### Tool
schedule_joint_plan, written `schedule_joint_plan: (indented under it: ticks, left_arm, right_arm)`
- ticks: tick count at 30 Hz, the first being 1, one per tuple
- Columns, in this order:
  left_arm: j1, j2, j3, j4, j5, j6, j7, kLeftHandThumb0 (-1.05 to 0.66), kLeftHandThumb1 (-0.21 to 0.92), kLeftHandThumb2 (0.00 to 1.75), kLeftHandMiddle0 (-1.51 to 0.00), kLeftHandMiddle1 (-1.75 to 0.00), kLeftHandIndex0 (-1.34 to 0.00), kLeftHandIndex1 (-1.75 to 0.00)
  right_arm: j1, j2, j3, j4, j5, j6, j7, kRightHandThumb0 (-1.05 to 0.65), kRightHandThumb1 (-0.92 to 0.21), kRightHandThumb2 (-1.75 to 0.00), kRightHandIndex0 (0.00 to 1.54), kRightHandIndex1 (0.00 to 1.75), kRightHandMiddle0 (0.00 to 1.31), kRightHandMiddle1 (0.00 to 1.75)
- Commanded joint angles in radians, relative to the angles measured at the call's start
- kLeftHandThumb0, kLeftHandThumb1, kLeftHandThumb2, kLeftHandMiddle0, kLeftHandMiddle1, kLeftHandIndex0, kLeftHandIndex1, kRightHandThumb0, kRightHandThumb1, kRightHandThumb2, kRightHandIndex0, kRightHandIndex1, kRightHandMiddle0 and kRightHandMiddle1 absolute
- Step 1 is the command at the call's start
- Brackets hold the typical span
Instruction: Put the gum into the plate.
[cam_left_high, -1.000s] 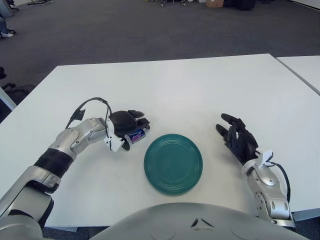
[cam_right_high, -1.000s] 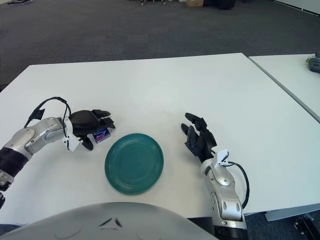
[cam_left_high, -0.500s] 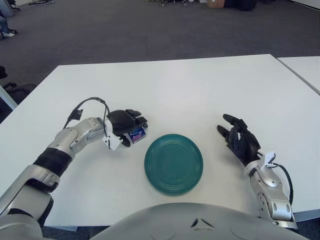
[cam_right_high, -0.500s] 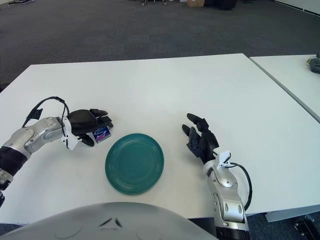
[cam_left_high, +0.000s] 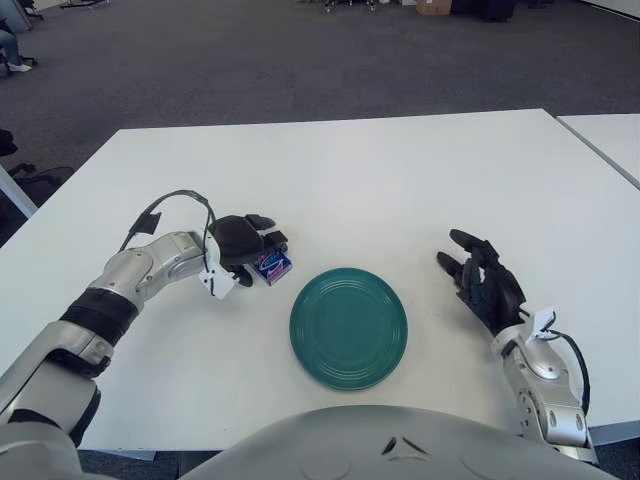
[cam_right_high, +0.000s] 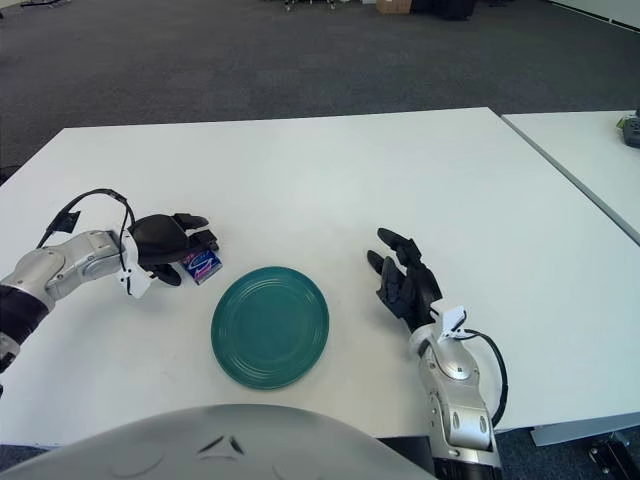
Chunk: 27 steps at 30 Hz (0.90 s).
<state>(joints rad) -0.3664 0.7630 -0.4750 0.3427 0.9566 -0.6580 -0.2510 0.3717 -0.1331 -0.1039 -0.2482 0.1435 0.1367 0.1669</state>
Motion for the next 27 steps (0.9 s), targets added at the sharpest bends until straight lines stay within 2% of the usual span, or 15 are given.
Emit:
schedule_joint_plan:
  ticks: [1, 3, 9, 11, 12, 15, 17, 27]
  left_arm:
    - [-0.012, 0.02, -0.026, 0.02, 0.027, -0.012, 0.005, -0.58, 0.89, 0.09, -0.28, -0.01, -0.07, -0.98]
    - [-0.021, 0.013, -0.044, 0.056, 0.049, -0.016, 0.034, -0.59, 0.9, 0.09, -0.28, -0.01, -0.07, -0.98]
    - [-0.022, 0.006, -0.068, 0.065, 0.047, -0.019, 0.02, -0.54, 0.86, 0.1, -0.32, -0.02, -0.1, -0.99]
    - [-0.035, -0.019, -0.099, 0.144, 0.077, -0.018, 0.07, -0.52, 0.84, 0.12, -0.34, -0.02, -0.1, -0.99]
    - [-0.04, -0.025, -0.109, 0.165, 0.084, -0.018, 0.086, -0.51, 0.81, 0.16, -0.34, -0.02, -0.1, -0.99]
    - [-0.036, -0.023, -0.115, 0.153, 0.059, -0.027, 0.081, -0.49, 0.64, 0.49, -0.38, -0.01, -0.08, -1.0]
    - [-0.033, -0.02, -0.118, 0.143, 0.046, -0.033, 0.078, -0.47, 0.59, 0.57, -0.39, -0.01, -0.07, -1.0]
    - [-0.001, -0.018, -0.13, 0.097, -0.006, -0.021, 0.02, -0.35, 0.52, 0.74, -0.45, -0.03, -0.07, -1.0]
  right_arm:
    - [0.078, -0.021, -0.019, 0.018, -0.013, 0.024, 0.0, -0.77, -0.92, -0.86, 0.33, 0.0, 0.0, 0.62]
    - [0.082, -0.022, -0.023, 0.017, -0.013, 0.022, 0.003, -0.76, -0.92, -0.87, 0.33, 0.0, 0.0, 0.62]
    - [0.1, -0.018, -0.042, 0.006, -0.005, 0.007, 0.012, -0.75, -0.92, -0.88, 0.34, 0.0, 0.0, 0.61]
    - [0.104, -0.019, -0.05, 0.004, 0.0, 0.009, 0.018, -0.75, -0.92, -0.88, 0.35, 0.01, 0.0, 0.61]
    - [0.106, -0.02, -0.054, 0.003, 0.002, 0.01, 0.021, -0.75, -0.92, -0.88, 0.35, 0.01, 0.0, 0.61]
    - [0.112, -0.023, -0.065, -0.001, 0.008, 0.012, 0.032, -0.75, -0.92, -0.88, 0.36, 0.01, 0.0, 0.62]
    - [0.119, -0.029, -0.074, -0.008, 0.012, 0.017, 0.044, -0.75, -0.92, -0.88, 0.36, 0.01, 0.0, 0.63]
    - [0.138, -0.027, -0.11, -0.021, 0.026, 0.003, 0.09, -0.74, -0.92, -0.9, 0.36, 0.01, 0.0, 0.72]
